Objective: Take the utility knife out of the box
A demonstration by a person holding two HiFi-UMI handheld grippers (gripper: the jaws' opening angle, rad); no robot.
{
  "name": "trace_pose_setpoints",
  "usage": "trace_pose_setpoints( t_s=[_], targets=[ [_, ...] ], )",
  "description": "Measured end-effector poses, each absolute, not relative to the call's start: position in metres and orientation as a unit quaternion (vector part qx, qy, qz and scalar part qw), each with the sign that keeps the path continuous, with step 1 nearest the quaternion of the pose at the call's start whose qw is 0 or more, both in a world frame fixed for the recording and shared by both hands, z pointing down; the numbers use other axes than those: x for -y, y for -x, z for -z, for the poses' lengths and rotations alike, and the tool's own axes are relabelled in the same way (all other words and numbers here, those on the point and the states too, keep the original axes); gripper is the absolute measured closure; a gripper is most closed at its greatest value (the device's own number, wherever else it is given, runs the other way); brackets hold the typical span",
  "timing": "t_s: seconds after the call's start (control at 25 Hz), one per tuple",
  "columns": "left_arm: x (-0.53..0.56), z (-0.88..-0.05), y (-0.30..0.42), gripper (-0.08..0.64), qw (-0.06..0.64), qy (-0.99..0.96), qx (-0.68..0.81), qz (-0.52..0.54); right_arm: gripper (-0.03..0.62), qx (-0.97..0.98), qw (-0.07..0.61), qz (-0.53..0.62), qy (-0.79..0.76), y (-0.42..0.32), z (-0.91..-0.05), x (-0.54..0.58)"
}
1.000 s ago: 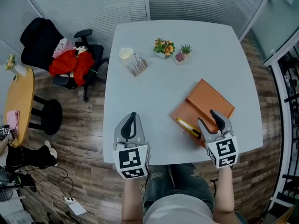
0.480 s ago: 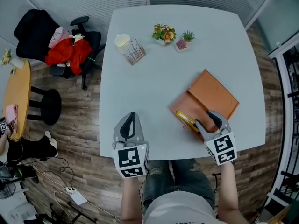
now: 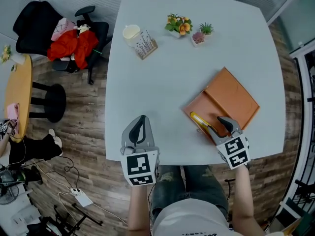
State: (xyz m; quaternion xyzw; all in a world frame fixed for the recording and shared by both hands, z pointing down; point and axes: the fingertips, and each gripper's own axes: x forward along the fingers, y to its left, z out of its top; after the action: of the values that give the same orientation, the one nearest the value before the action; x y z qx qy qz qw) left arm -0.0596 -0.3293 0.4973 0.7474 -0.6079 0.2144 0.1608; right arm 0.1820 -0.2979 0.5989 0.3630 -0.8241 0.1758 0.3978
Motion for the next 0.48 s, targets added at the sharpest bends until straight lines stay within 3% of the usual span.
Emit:
trace_pose_setpoints(
  t_s=[0.48],
  targets=[
    [0.331, -0.523, 0.056, 0.56, 0.195, -0.743, 0.598, -0.229, 0.417, 0.805, 0.458, -0.213, -0.312, -0.176, -0.636, 0.291]
  ],
)
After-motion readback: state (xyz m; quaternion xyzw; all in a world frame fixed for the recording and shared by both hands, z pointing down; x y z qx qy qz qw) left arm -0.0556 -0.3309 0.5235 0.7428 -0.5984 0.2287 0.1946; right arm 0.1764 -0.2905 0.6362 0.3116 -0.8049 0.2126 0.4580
